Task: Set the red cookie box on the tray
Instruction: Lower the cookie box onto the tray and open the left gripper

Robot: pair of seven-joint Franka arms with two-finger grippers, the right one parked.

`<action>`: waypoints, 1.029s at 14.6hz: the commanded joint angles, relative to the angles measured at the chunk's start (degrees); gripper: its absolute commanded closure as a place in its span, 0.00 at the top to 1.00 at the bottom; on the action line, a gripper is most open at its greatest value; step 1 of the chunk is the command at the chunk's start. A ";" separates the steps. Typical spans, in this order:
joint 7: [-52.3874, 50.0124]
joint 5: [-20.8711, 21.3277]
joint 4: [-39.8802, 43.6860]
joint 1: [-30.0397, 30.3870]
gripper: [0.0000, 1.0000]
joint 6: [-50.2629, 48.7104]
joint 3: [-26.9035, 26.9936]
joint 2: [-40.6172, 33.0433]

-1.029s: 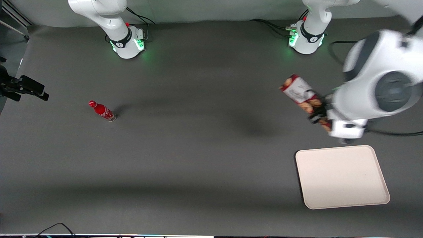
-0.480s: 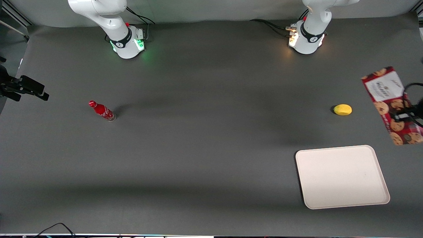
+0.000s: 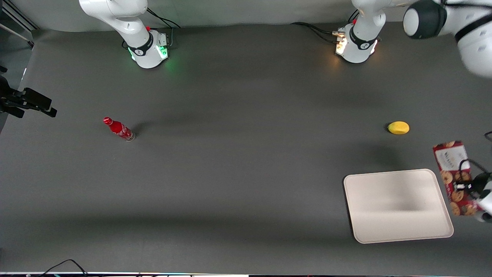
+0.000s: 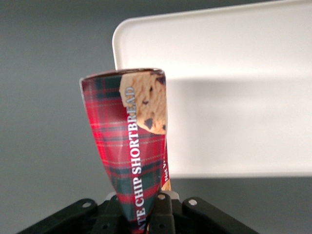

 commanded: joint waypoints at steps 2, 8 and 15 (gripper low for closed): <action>2.14 -2.83 0.10 0.39 0.00 11.93 0.74 6.30; 4.07 -2.83 -0.08 1.80 1.00 17.15 0.74 9.57; 3.81 -2.22 1.06 1.10 1.00 5.13 2.57 4.75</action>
